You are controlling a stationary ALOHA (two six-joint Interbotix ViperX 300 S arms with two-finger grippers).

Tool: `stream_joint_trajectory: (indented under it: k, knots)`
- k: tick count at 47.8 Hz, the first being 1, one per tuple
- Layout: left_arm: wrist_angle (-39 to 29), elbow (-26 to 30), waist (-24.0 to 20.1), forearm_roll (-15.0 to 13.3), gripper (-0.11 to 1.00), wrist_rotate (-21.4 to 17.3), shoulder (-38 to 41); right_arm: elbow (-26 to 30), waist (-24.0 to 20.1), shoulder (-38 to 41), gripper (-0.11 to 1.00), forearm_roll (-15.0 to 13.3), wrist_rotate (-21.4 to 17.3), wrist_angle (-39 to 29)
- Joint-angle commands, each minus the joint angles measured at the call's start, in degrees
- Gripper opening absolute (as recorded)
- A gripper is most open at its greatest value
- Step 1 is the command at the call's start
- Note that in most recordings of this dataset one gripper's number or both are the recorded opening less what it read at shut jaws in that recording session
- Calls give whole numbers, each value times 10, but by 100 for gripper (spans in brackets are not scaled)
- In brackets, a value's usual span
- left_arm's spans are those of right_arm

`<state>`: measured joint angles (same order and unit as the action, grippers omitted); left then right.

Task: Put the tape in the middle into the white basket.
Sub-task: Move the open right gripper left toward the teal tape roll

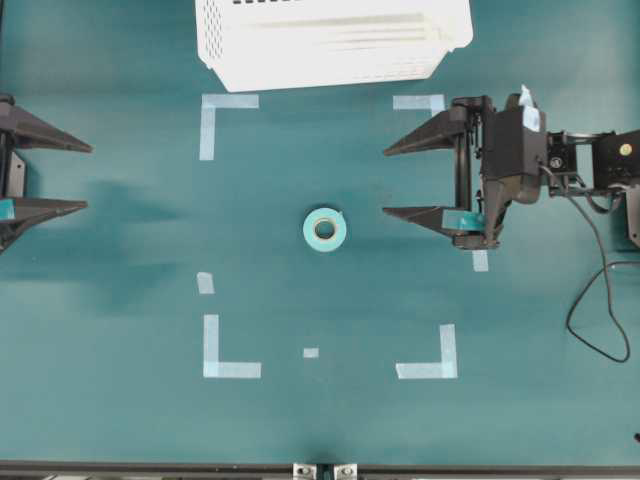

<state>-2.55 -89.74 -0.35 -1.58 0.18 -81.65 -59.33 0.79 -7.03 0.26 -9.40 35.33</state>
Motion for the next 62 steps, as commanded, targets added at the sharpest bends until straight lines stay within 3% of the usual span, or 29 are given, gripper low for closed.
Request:
stream_joint_trajectory:
  k: [1, 26, 39, 62]
  knots:
    - [3, 8, -3, 0, 37, 0, 4, 16, 1, 5, 99, 2, -1, 3]
    - [3, 7, -3, 0, 37, 0, 4, 57, -4, 69, 99, 2, -3, -11]
    - [2, 8, -3, 0, 37, 0, 4, 80, -7, 97, 99, 0, -35, -33]
    - [3, 8, -3, 0, 37, 0, 4, 112, -22, 143, 99, 0, -39, -28]
